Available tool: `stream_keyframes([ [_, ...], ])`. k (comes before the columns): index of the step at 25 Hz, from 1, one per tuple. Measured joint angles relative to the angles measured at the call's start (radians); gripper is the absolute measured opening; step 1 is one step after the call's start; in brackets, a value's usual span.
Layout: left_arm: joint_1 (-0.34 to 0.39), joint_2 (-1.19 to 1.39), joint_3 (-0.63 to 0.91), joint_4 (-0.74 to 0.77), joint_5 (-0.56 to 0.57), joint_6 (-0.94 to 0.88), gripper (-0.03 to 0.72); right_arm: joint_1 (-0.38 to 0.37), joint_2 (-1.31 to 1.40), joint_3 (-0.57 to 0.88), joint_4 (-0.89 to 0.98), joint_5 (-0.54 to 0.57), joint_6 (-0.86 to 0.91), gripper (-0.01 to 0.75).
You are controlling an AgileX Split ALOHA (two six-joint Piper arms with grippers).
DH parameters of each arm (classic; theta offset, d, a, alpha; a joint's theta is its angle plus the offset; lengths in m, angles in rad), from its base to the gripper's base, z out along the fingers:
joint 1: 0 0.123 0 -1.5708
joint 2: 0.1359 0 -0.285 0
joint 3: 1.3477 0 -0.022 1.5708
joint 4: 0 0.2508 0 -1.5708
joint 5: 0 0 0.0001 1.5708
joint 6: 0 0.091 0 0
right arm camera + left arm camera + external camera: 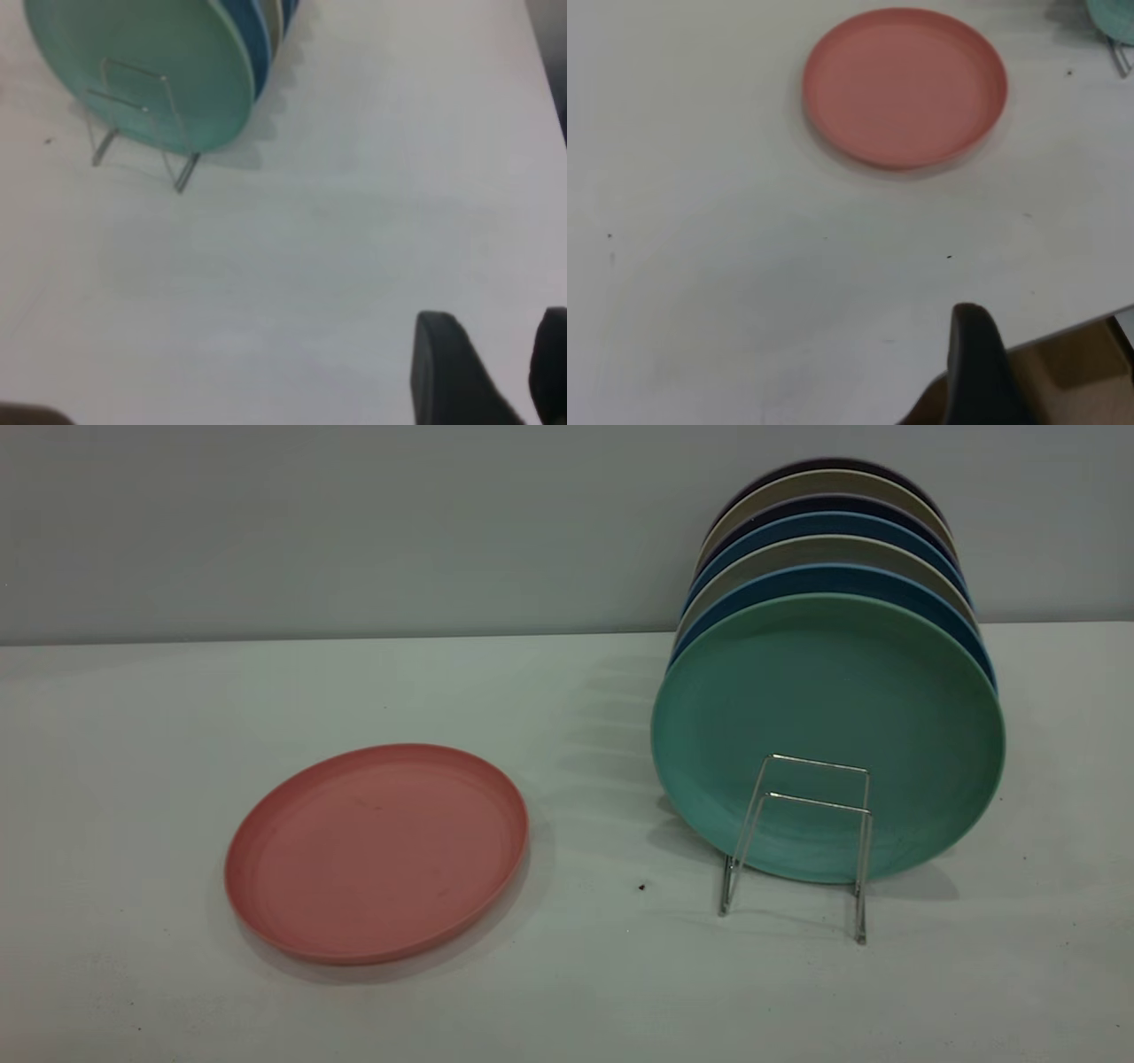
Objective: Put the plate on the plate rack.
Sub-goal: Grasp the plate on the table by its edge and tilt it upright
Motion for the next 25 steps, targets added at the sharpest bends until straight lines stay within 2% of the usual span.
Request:
stream_keyframes([
  [10,0.0,0.0,0.0,-0.002,0.0,0.0,0.446,0.143,0.0,0.0,0.044,0.0,0.0,0.243],
  [21,0.0,0.007,0.0,-0.002,-0.007,-0.05,0.446,0.166,0.0,0.0,0.092,-0.001,0.0,0.243],
  [25,0.0,0.087,-0.008,0.058,-0.099,-0.136,0.446,0.166,0.025,-0.008,0.101,-0.022,0.015,0.243],
])
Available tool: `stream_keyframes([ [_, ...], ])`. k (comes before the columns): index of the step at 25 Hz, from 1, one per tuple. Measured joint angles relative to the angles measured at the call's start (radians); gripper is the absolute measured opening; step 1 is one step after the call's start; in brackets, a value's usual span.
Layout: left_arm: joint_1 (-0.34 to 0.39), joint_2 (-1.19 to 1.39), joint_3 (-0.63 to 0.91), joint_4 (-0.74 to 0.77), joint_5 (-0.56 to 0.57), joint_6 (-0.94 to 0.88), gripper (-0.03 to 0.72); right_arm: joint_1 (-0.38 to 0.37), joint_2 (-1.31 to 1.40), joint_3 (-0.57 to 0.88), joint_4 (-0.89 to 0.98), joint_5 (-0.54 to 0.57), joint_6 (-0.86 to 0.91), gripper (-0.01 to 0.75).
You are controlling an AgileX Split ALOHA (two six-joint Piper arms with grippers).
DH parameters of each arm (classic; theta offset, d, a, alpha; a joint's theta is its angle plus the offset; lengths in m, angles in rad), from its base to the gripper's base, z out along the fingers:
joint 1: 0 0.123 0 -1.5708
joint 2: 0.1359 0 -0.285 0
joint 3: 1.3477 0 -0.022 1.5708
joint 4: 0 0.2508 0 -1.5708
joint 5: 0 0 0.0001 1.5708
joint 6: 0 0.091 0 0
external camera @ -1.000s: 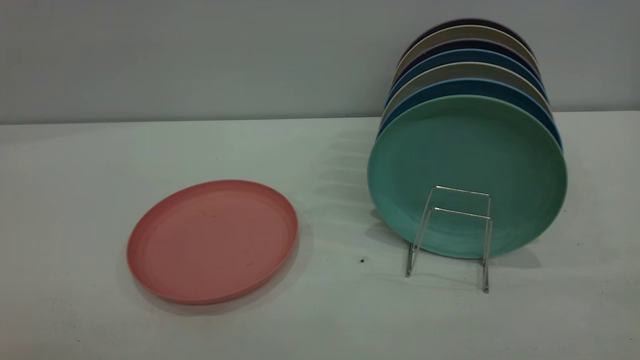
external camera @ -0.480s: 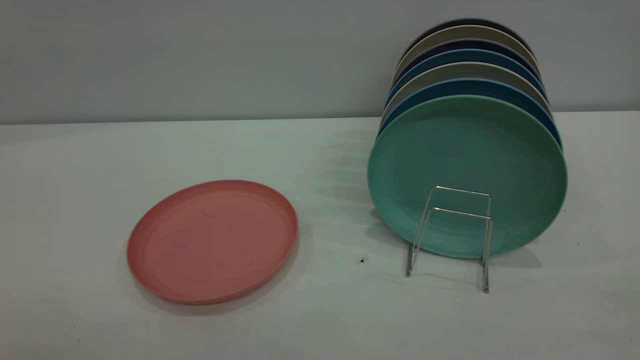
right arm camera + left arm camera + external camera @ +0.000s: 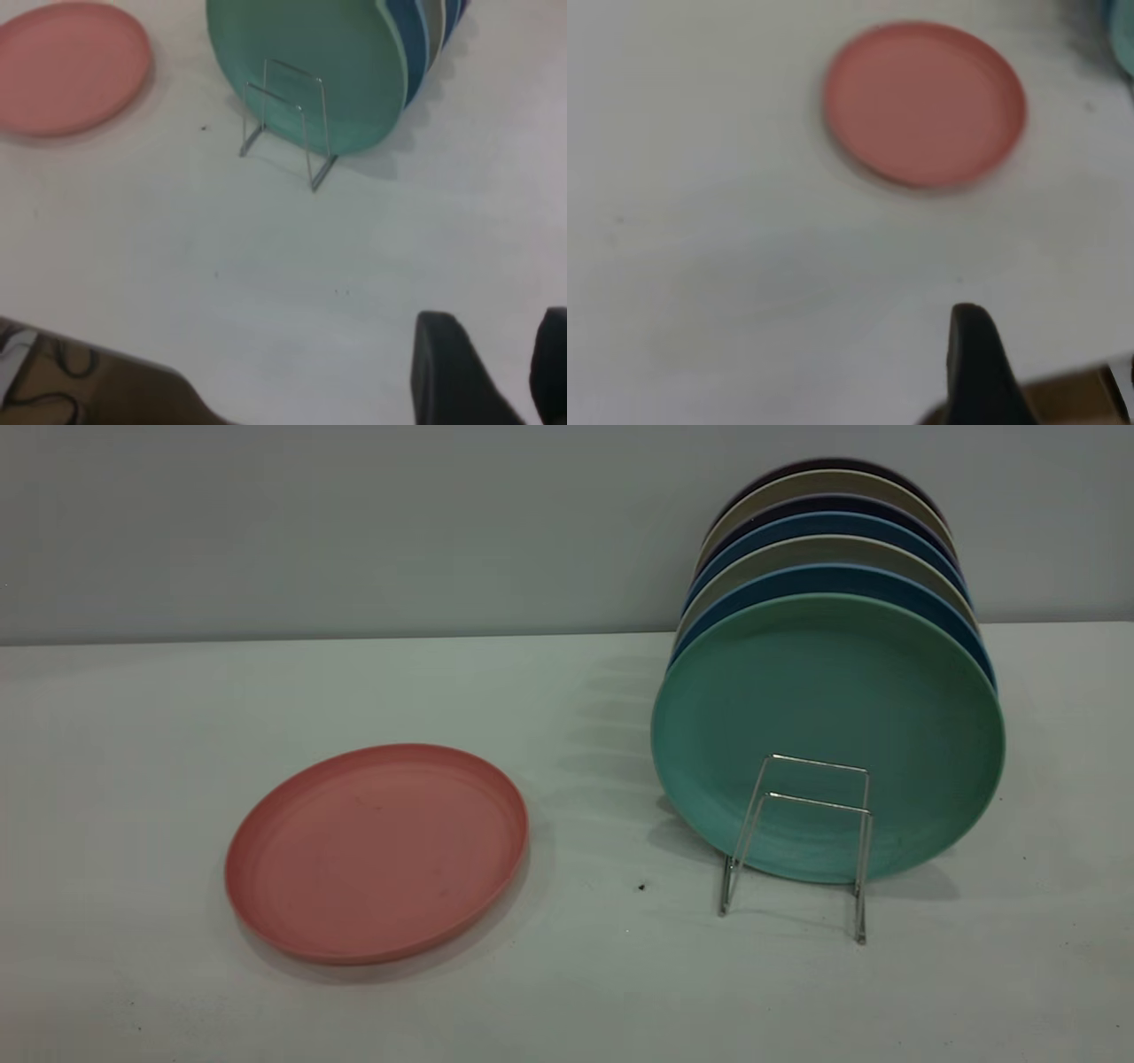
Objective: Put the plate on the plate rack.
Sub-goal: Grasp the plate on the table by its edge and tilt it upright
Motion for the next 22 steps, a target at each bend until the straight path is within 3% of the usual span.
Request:
stream_keyframes([
  [5,0.0,0.195,0.0,0.069,-0.168,-0.137,0.446,0.0,0.175,-0.041,0.001,-0.063,0.012,0.243],
  [12,0.0,0.595,-0.008,0.075,-0.324,-0.164,0.446,0.0,0.479,-0.124,0.001,-0.151,-0.024,0.243],
  [22,0.0,1.121,-0.194,0.075,-0.421,-0.131,0.446,0.0,0.79,-0.2,0.016,-0.241,-0.082,0.243],
])
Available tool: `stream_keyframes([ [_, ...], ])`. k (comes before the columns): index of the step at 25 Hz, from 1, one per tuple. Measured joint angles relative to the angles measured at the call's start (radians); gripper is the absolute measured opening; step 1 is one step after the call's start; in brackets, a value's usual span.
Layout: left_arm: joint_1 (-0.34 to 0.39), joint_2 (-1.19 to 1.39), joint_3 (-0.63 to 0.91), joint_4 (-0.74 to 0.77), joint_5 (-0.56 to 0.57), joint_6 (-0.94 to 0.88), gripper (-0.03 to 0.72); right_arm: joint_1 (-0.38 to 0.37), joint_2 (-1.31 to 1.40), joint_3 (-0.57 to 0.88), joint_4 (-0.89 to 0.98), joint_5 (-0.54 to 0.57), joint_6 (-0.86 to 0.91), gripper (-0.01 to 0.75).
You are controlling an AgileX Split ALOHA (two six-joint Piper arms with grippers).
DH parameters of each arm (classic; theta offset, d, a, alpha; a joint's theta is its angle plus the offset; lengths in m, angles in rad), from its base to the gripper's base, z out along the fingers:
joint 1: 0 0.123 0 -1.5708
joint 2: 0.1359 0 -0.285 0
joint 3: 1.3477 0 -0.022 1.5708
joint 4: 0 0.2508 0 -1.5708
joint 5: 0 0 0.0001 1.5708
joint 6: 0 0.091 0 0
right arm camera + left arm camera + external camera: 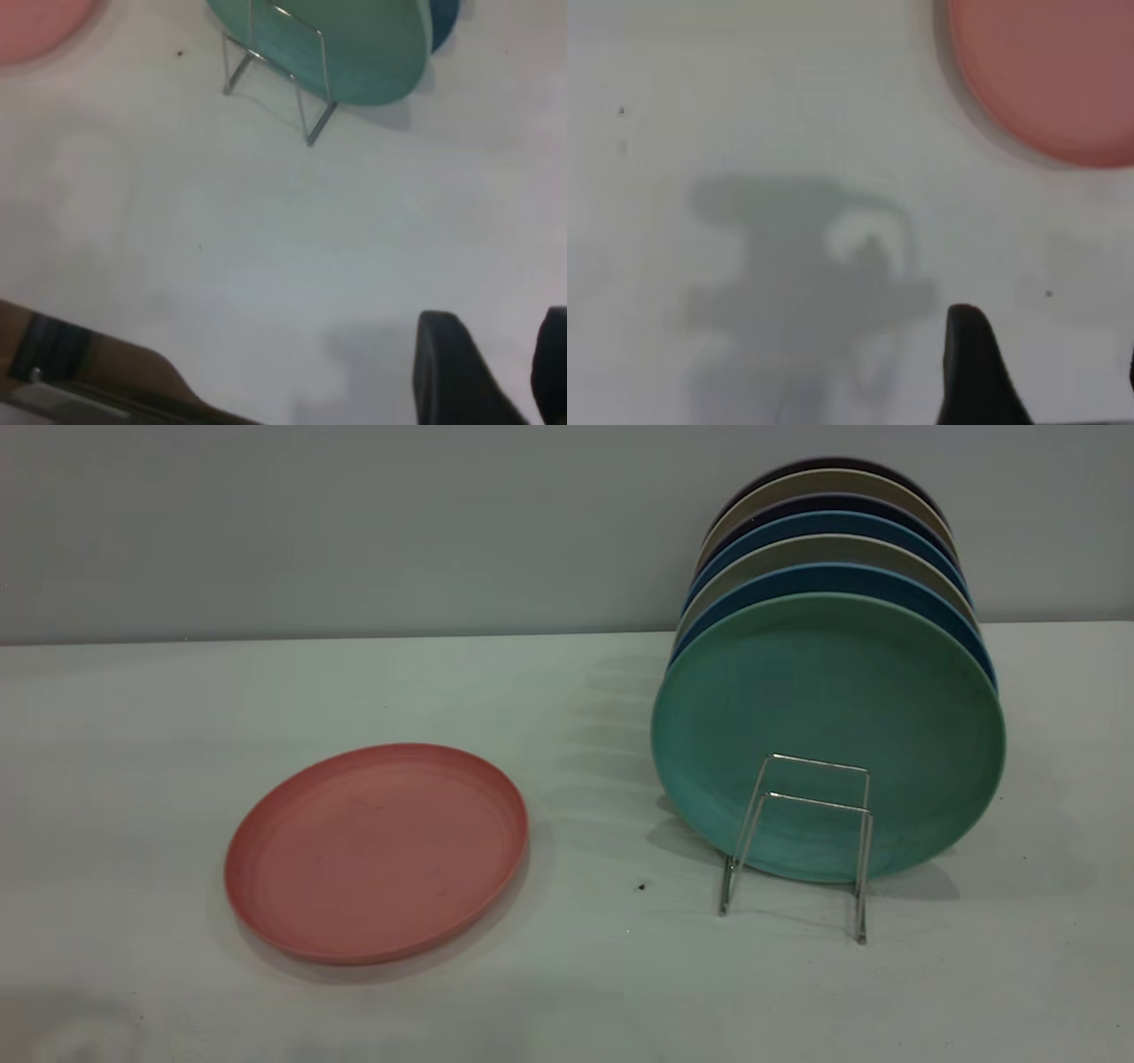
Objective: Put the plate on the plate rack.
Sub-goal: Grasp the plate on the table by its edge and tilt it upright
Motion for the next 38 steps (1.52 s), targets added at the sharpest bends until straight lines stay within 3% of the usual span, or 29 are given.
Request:
stream_keyframes([
  [11,0.0,0.386,-0.193,-0.011,-0.06,0.059,0.445,0.0,0.27,-0.072,0.114,-0.107,-0.115,0.243],
  [20,0.0,0.681,-0.362,-0.163,-0.094,0.211,0.445,0.0,0.466,-0.127,0.158,-0.176,-0.165,0.243],
  [28,0.0,0.916,-0.487,-0.169,-0.113,0.249,0.445,0.0,0.519,-0.143,0.196,-0.221,-0.177,0.243],
  [38,0.0,1.088,-0.607,-0.175,-0.138,0.257,0.445,0.0,0.519,-0.143,0.369,-0.248,-0.35,0.243],
])
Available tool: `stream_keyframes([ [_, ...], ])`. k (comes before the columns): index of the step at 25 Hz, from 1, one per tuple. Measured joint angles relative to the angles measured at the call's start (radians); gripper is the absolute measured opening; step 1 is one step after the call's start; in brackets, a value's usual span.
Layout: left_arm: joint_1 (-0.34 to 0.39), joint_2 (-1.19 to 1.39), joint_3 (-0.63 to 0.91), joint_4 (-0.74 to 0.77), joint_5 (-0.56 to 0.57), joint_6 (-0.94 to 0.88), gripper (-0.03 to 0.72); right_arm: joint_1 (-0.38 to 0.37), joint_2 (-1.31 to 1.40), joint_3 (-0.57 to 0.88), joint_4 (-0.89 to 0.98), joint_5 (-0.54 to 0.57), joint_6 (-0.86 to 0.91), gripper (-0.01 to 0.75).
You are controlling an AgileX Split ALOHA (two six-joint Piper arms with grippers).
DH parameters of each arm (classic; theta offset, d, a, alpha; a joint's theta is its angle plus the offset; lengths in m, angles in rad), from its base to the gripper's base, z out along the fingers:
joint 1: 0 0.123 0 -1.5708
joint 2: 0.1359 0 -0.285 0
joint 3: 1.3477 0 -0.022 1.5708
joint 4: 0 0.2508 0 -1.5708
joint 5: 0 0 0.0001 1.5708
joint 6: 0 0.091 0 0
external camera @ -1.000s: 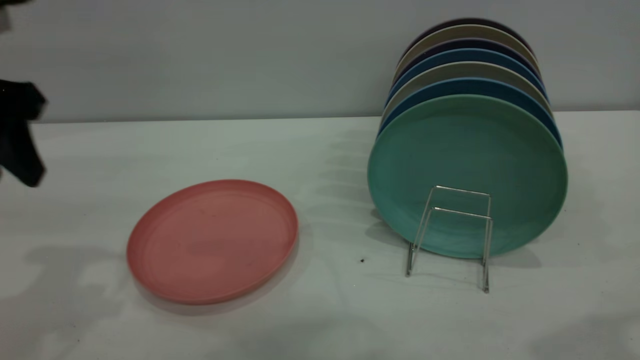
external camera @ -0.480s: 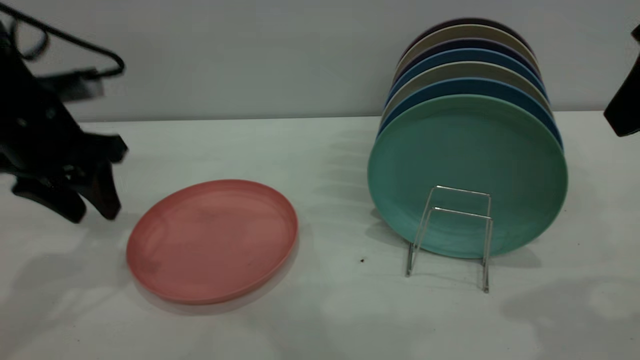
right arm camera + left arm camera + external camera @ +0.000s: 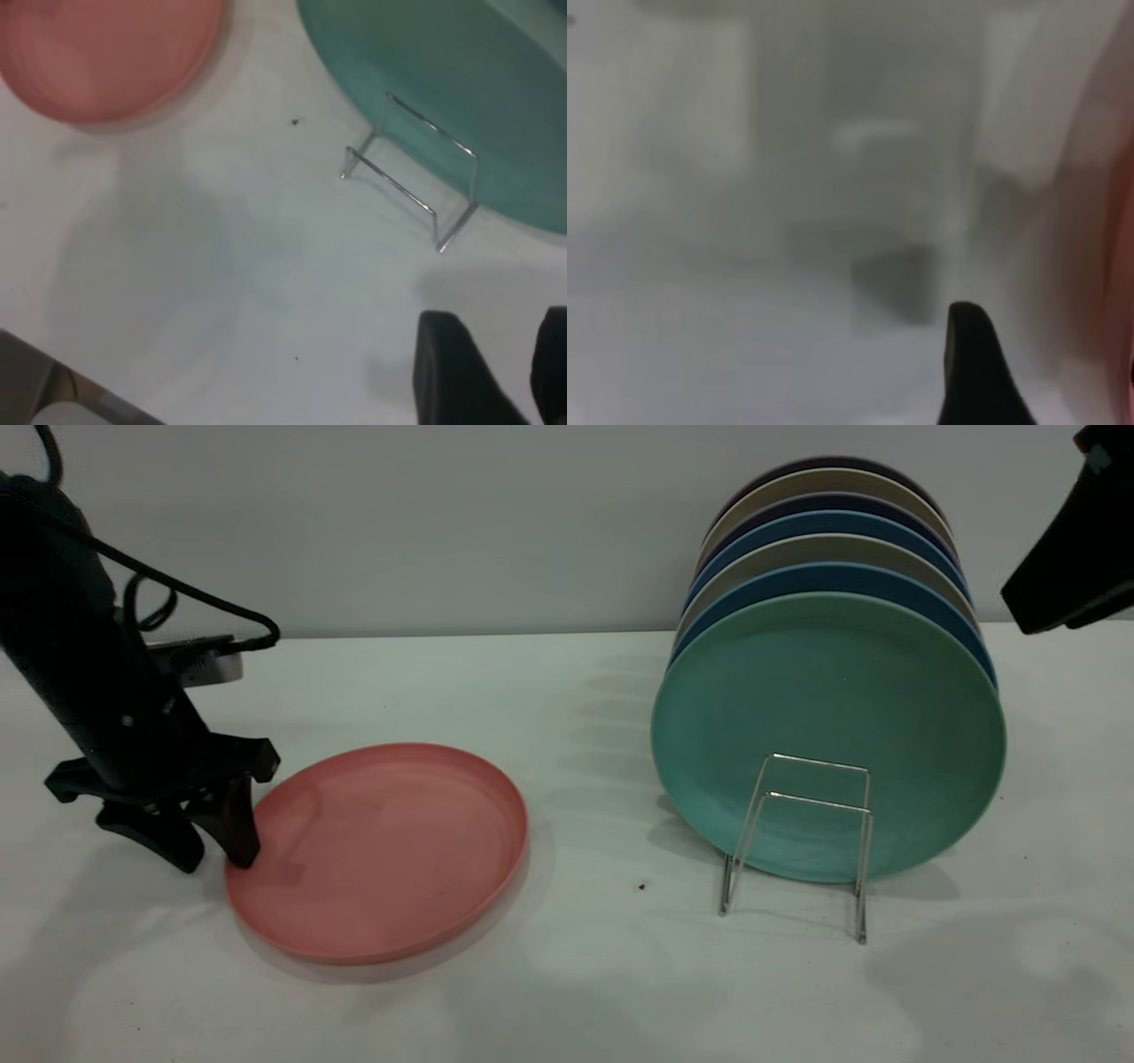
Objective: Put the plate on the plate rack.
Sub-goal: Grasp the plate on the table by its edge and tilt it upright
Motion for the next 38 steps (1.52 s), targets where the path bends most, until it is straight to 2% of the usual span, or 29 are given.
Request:
stream_keyframes([
  [5,0.0,0.018,-0.028,-0.026,-0.008,0.003,0.445,0.0,0.0,0.0,0.005,-0.002,-0.006,0.243],
  [10,0.0,0.026,-0.032,-0.128,-0.026,0.089,0.432,0.0,0.0,0.0,0.005,-0.002,-0.007,0.243],
  [14,0.0,0.046,-0.034,-0.184,-0.029,0.147,0.368,0.0,0.0,0.0,0.005,-0.002,-0.013,0.243],
  [23,0.0,0.047,-0.034,-0.19,-0.037,0.157,0.193,0.0,0.0,0.0,0.005,-0.002,-0.021,0.243],
  [28,0.0,0.047,-0.035,-0.187,-0.049,0.157,0.054,0.0,0.0,0.0,0.005,-0.001,-0.021,0.243],
  [34,0.0,0.022,-0.035,-0.118,-0.032,0.16,0.04,0.0,0.0,0.0,0.005,0.009,-0.024,0.243],
  [38,0.0,-0.038,-0.035,-0.085,0.001,0.235,0.029,0.0,0.0,0.0,0.005,0.017,-0.05,0.243],
])
